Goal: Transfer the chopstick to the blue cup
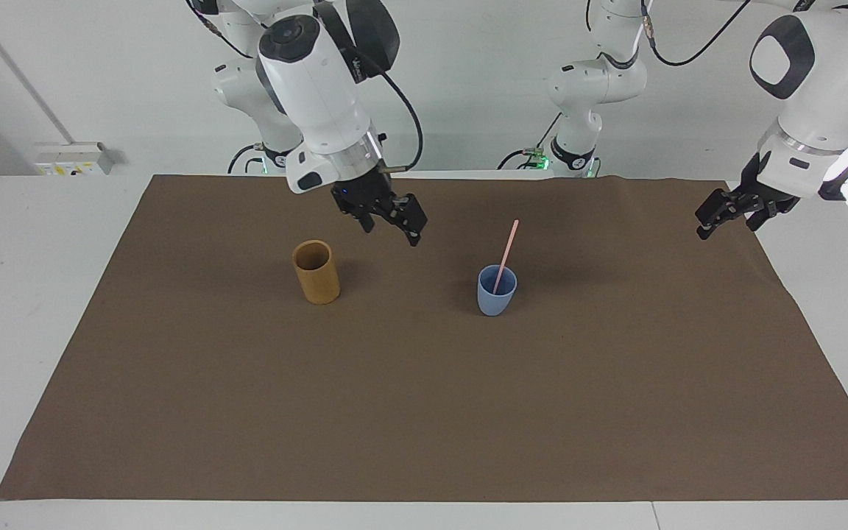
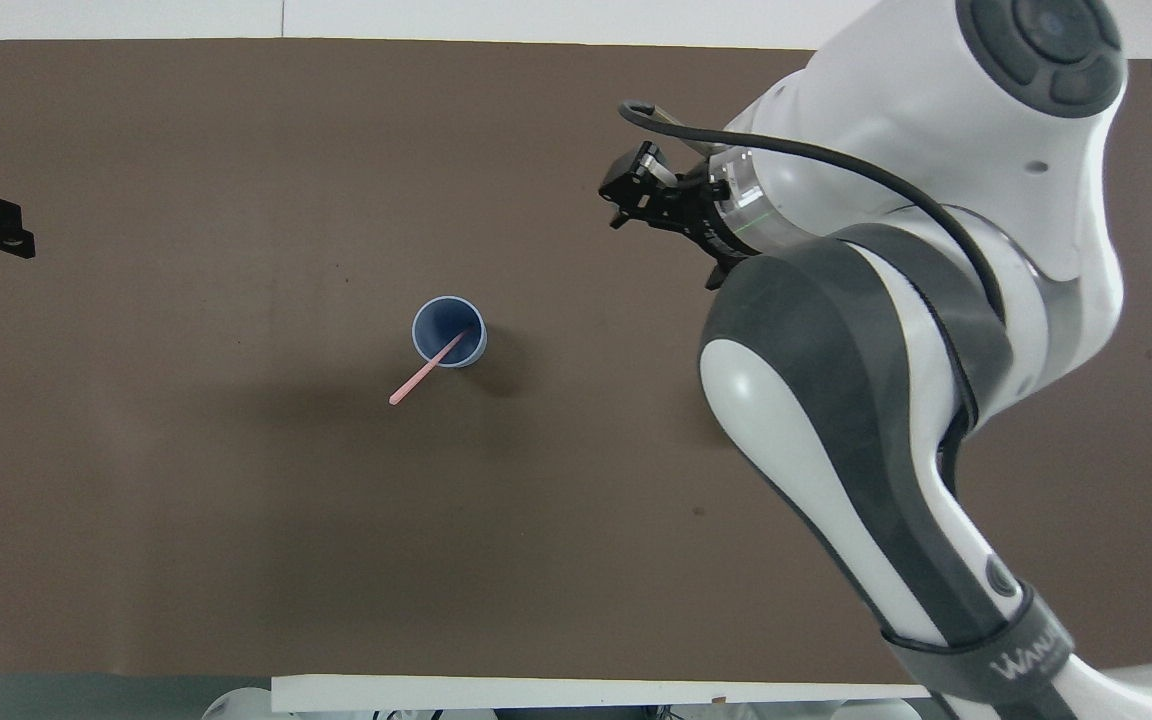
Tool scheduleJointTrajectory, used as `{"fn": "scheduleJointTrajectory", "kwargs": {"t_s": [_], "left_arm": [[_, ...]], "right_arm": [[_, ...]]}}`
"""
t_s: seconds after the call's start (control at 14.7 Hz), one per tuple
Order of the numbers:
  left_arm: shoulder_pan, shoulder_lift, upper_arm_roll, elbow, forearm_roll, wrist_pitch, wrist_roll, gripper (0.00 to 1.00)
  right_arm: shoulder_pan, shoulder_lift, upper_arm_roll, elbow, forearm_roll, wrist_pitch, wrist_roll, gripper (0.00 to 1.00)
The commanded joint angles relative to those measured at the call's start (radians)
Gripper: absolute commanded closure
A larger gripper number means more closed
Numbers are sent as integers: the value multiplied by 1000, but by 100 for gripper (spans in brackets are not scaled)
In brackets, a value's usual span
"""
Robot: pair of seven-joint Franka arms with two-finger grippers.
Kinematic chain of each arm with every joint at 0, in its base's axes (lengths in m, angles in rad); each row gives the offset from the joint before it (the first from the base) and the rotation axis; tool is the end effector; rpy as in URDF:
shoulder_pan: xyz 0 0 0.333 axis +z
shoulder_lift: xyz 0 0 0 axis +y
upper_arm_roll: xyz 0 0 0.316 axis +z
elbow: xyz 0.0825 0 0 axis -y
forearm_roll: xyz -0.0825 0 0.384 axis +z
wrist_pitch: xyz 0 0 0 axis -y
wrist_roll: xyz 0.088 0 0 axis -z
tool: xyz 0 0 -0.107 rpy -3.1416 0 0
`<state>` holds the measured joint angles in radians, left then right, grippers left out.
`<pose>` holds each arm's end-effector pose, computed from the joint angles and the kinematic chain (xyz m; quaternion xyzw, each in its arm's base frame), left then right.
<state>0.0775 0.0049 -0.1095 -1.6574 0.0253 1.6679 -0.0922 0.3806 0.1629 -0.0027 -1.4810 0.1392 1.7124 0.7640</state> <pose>0.5624 -0.0154 0.5892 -0.9995 -0.0289 -0.0036 0.0121 0.5685 0.2398 0.5858 -0.9771 0.1986 0.0085 0.0765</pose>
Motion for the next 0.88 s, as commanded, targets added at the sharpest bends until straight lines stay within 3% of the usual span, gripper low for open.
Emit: {"fn": "scheduleJointTrajectory", "kwargs": {"t_s": [0.0, 0.2, 0.34, 0.54, 0.82], "left_arm": [[5, -3, -1, -5, 2, 13, 5, 0], [5, -3, -1, -5, 2, 13, 5, 0], [5, -3, -1, -7, 4, 13, 5, 0], [5, -3, -1, -5, 2, 12, 5, 0], [5, -3, -1, -5, 4, 12, 5, 0]], "right_arm": [[-121, -77, 10, -16, -105, -144, -265, 0], [-294, -178, 9, -15, -161, -272, -554, 0], [-396, -200, 9, -16, -167, -338, -711, 0], [-434, -241, 4, -100, -165, -338, -753, 0], [-433, -246, -3, -105, -167, -333, -767, 0]]}}
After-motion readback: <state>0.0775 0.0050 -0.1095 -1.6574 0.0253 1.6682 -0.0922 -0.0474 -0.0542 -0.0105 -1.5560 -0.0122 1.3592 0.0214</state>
